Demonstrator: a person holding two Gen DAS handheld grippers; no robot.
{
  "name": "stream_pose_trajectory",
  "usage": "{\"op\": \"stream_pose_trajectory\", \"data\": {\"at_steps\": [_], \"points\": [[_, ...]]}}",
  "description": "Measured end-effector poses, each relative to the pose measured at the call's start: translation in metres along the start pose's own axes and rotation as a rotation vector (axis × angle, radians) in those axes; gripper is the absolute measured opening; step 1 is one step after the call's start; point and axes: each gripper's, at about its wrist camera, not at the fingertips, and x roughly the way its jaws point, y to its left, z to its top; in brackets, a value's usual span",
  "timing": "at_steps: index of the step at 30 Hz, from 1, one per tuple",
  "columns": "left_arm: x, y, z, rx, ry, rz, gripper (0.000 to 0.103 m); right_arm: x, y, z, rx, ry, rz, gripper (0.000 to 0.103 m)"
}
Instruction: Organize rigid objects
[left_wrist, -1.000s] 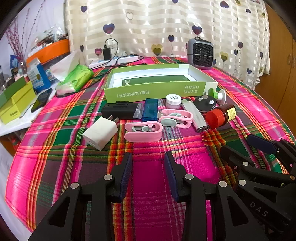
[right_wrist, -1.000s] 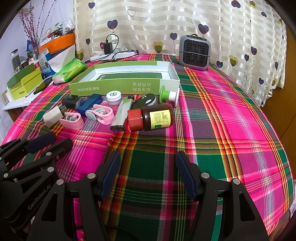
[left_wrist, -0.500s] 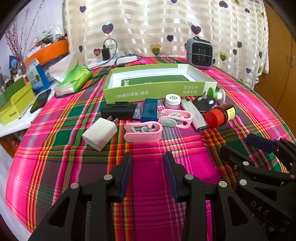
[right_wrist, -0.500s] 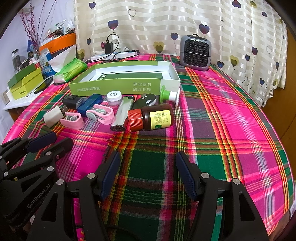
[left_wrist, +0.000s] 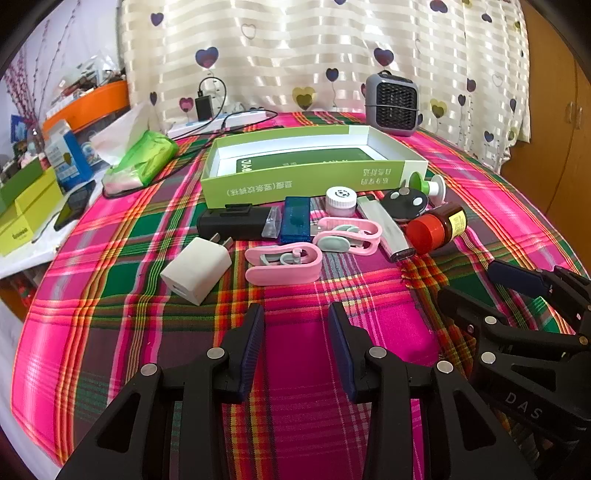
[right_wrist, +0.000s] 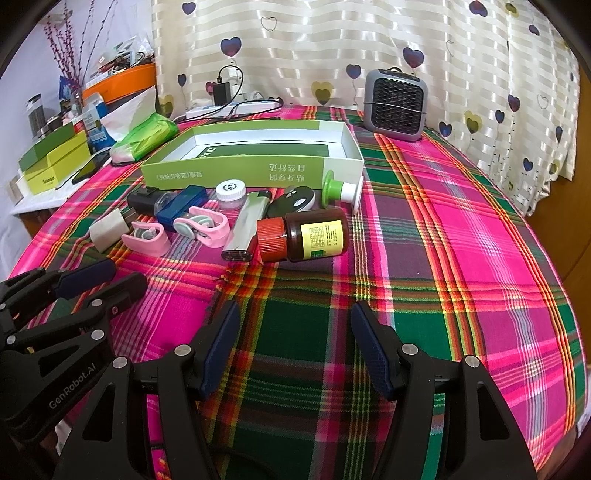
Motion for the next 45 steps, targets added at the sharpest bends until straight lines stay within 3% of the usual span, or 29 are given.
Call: {"op": "stream_pose_trajectory", "data": {"at_steps": [6,9,17,22,31,36,45], "points": [[0.0,0.014,0.002,-0.002,0.026,-0.065,0.034,0.001,-0.002,0.002,-0.021,0.01,0.032,0.063],[-0.001,0.024,0.002,-0.016,0.029,-0.061,0.034,0.002,-0.011,0.006,-0.011,0.009,0.068,0.063],[-0.009,0.055,0.008,-0.061,-0.016,-0.038,0.034,0.0,-0.036,0.034,0.013,-0.04,0.198,0.063],[-0.009,0.069,0.011,-0.071,-0.017,-0.101,0.034,0.009,-0.044,0.052,-0.013,-0.049,0.322,0.063],[0.004,0.079,0.015,-0.062,0.0,-0.116,0.034,0.035,-0.038,0.072,-0.118,0.023,0.495,0.063],[0.007,0.088,0.02,-0.059,-0.012,-0.089,0.034,0.038,-0.035,0.072,-0.188,0.057,0.527,0.063],[0.011,0.101,0.027,-0.073,-0.014,-0.084,0.034,0.031,-0.035,0.058,-0.271,0.109,0.5,0.063]]}}
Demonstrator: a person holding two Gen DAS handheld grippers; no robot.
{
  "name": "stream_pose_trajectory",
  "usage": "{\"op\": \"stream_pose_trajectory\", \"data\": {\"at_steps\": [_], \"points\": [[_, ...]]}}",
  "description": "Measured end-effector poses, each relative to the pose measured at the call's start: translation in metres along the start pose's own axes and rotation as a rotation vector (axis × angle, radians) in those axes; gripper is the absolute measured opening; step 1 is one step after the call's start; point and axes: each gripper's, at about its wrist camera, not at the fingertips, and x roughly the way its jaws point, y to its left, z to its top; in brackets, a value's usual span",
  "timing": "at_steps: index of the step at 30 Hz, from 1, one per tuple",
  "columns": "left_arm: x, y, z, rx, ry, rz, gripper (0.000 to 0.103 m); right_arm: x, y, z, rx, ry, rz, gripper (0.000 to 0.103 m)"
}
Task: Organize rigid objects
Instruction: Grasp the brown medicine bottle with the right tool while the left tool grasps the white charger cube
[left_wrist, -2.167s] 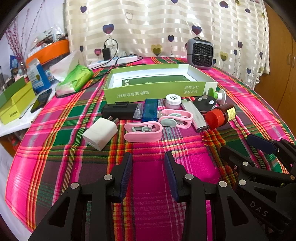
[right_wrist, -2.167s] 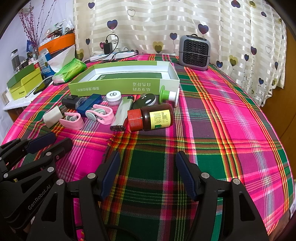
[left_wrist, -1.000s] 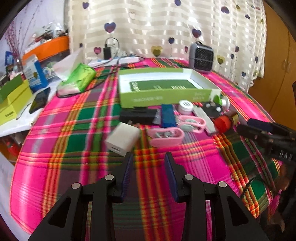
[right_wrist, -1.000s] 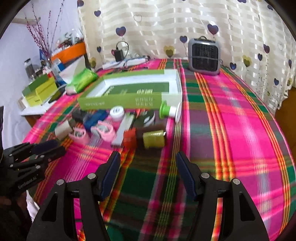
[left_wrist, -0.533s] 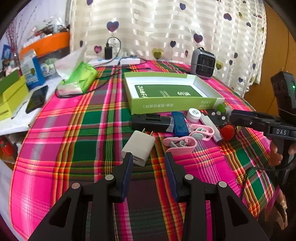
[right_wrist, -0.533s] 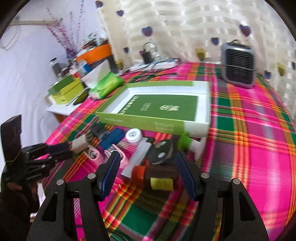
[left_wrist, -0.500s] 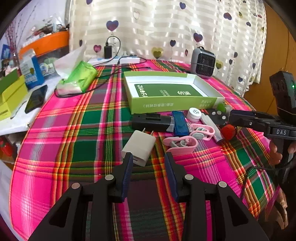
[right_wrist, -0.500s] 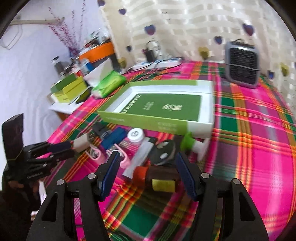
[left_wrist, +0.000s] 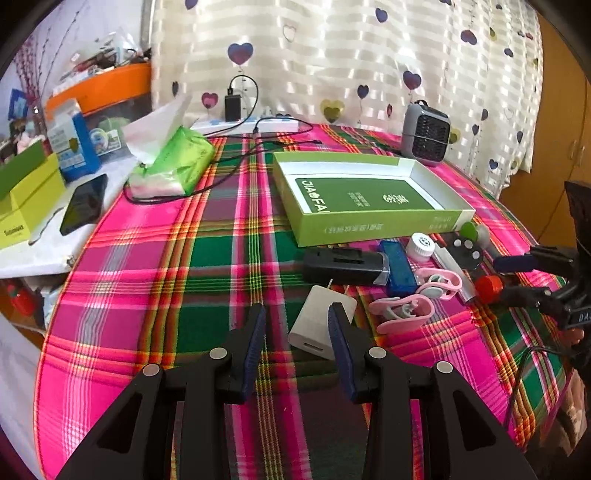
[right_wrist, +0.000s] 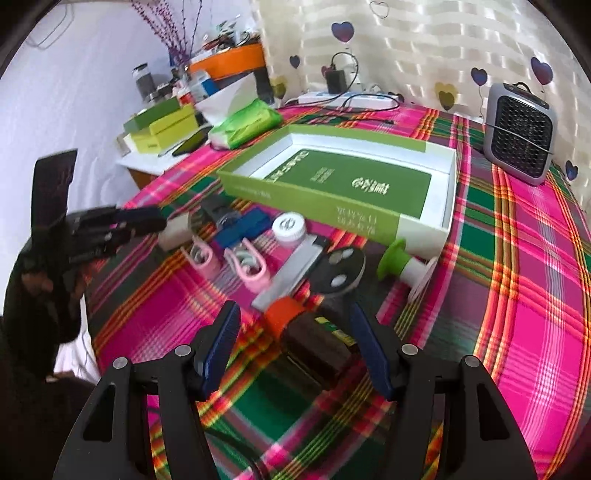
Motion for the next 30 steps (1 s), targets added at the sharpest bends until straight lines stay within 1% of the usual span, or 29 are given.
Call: {"op": "stream_pose_trajectory", "data": {"at_steps": [3,7,12,17,24,30], "points": [[0.001,-0.003,0.0,0.026,0.003,-0.018,0.034,0.001,0.005,-0.005,-0.001,0.008,0.0,0.063],[0.004,-0.01,-0.001,0.059,0.017,-0.062,0.034,0.003,0.008,-0.01,0.014,0.013,0.003,0.063],[0.011,-0.014,0.001,0.081,0.034,-0.049,0.035,0.008,0.011,-0.015,0.031,0.028,-0.014,0.063],[0.014,-0.017,0.003,0.108,0.042,-0.042,0.037,0.008,0.013,-0.016,0.06,0.014,-0.033,0.063],[0.024,-0.02,0.003,0.129,0.07,-0.026,0.038,0.011,0.02,-0.016,0.039,0.009,-0.087,0.063],[0.029,-0.018,0.004,0.119,0.085,-0.019,0.038,0.013,0.02,-0.015,0.045,0.001,-0.097,0.063]]}}
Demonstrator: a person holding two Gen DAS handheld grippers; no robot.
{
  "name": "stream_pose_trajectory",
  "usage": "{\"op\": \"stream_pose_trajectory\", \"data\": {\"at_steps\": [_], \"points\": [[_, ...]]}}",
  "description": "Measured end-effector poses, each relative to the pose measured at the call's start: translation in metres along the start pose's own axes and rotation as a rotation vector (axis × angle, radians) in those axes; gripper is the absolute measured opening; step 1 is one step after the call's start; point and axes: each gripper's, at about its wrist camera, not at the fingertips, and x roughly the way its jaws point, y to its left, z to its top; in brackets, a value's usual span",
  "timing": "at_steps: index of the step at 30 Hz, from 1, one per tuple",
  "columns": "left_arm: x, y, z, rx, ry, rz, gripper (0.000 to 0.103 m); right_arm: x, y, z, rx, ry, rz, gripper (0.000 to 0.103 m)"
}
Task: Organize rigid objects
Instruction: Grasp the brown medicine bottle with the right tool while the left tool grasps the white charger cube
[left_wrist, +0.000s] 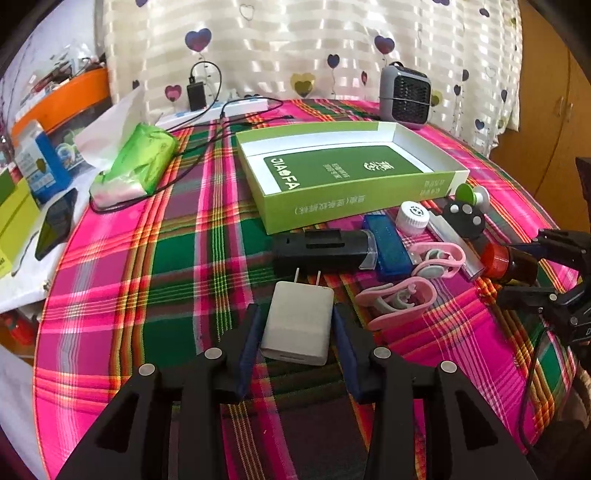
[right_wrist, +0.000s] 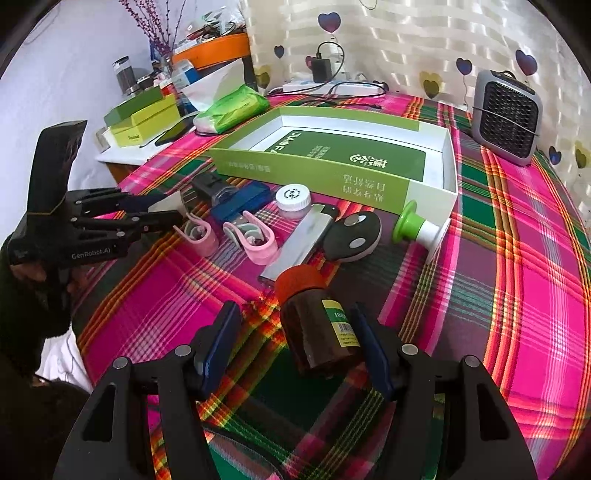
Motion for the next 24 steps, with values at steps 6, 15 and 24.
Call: {"op": "stream_pose_trajectory", "data": {"at_steps": [6,15,24], "points": [[0.003,-0.0028,0.0016,0.003,0.002,0.027,0.038,0.0001,0.002,-0.0016,-0.008,-0.012,-0.012,0.063],[0.0034,-0.0037,0.0021,-0.032,0.004,0.049,0.038,-0.0011,-0.0002,-0.003,-0.003,-0.022,-0.052,0.046],[0.0033,-0.0027,0.0028,-0.028,0.003,0.046,0.034,-0.0038,-0.003,-0.0041,0.015,-0.026,-0.055,0.033]]}}
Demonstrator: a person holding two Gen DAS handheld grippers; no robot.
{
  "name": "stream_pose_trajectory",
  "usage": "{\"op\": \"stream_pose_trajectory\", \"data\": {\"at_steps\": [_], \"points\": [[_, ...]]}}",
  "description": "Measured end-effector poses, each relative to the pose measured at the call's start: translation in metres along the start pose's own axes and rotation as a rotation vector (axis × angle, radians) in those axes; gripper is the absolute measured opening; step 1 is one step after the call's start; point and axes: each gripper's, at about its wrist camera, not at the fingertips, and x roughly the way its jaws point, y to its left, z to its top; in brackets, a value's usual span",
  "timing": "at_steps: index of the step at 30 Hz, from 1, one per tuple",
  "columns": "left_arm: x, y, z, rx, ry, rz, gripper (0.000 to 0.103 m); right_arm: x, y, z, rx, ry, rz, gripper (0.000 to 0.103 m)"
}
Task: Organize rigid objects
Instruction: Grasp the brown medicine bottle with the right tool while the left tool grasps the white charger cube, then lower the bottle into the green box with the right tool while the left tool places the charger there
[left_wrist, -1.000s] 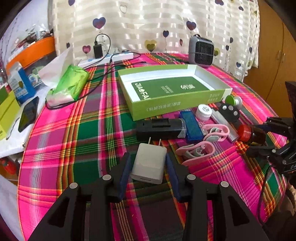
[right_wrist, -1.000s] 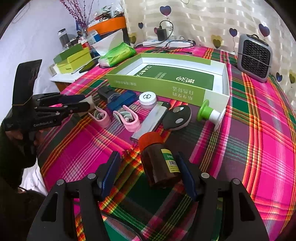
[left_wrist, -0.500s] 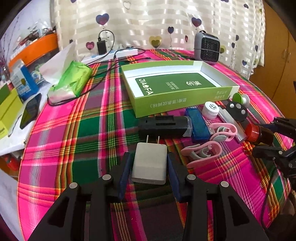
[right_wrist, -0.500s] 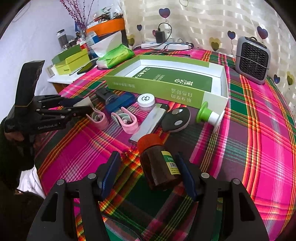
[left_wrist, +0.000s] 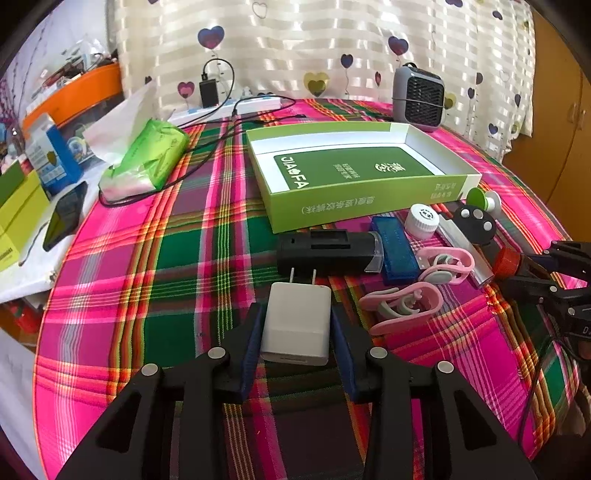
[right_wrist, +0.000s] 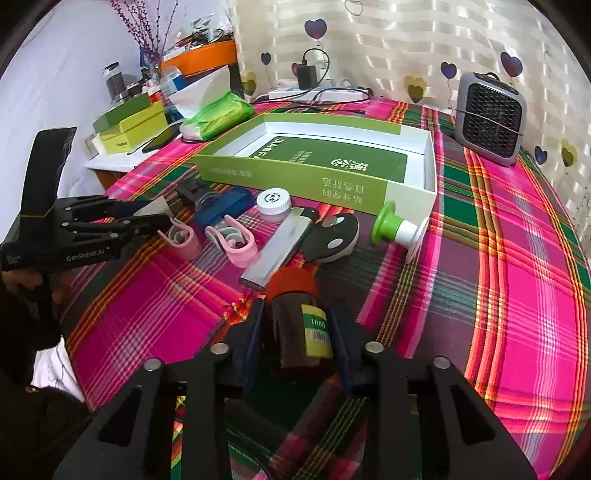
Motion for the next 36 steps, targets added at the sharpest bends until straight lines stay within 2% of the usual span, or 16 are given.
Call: {"op": "stream_pose_trajectory", "data": {"at_steps": [21,29,36], "points": [[-0.012,-0.001,-0.001,0.006,-0.02,0.01,0.032,-0.006,0.0,0.004,0.041,-0.033,0.009,0.033],[-0.028,-0.009,0.015,0.034,-0.073,0.005,0.032,-0.019,-0.001,0.024,0.046,-0.086,0.006,0.033],[-0.031,-0.015,0.048,0.052,-0.13,-0.022,0.032,-0.017,-0.008,0.049,0.081,-0.101,-0.038,0.033]]}}
